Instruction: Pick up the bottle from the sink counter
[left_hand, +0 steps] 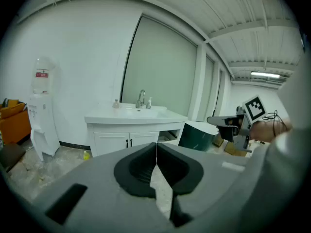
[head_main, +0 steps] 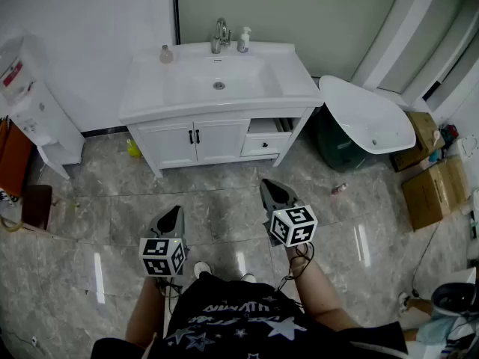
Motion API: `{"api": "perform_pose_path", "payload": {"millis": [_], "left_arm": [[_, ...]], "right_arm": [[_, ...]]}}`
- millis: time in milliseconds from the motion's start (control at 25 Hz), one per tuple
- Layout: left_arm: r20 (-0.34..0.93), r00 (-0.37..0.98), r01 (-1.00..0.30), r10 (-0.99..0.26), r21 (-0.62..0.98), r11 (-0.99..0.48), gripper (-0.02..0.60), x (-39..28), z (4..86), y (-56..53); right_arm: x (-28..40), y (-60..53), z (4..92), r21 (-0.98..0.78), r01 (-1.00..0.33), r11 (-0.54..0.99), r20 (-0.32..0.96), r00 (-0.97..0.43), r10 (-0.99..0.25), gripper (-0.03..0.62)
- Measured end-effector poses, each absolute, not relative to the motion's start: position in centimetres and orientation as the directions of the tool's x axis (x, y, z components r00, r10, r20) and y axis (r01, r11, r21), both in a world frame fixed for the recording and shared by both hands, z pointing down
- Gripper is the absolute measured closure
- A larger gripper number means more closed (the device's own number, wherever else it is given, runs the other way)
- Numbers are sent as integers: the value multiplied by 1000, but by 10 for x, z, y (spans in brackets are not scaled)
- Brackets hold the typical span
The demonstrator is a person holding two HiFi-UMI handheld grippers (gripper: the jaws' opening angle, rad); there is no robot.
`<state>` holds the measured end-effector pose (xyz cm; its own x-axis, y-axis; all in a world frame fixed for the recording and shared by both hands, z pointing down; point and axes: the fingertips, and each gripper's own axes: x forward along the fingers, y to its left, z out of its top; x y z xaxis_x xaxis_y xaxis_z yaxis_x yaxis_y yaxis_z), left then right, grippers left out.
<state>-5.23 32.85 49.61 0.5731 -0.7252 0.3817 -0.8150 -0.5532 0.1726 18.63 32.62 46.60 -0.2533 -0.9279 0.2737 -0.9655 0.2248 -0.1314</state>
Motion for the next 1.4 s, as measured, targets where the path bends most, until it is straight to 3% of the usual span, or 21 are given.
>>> {"api": "perform_pose_path", "payload": {"millis": [360, 880, 1200, 1400], "left_arm": [[405, 563, -823, -720, 196, -533, 561, -64, 512, 321], [369, 573, -816, -731, 173, -552, 561, -126, 503, 266], [401, 548, -833, -734, 190, -519, 561, -134, 519, 235], [442, 480, -875, -757, 178, -451, 561, -139, 533, 198]], "right_arm": [[177, 315, 477, -117, -967, 228, 302, -254, -919, 592], [134, 261, 456, -100, -977, 189, 229, -207, -951, 587], [130, 212, 469, -156, -962, 223, 243, -256, -936, 305], [133, 144, 489, -206, -942, 264, 250, -312, -917, 279]]}}
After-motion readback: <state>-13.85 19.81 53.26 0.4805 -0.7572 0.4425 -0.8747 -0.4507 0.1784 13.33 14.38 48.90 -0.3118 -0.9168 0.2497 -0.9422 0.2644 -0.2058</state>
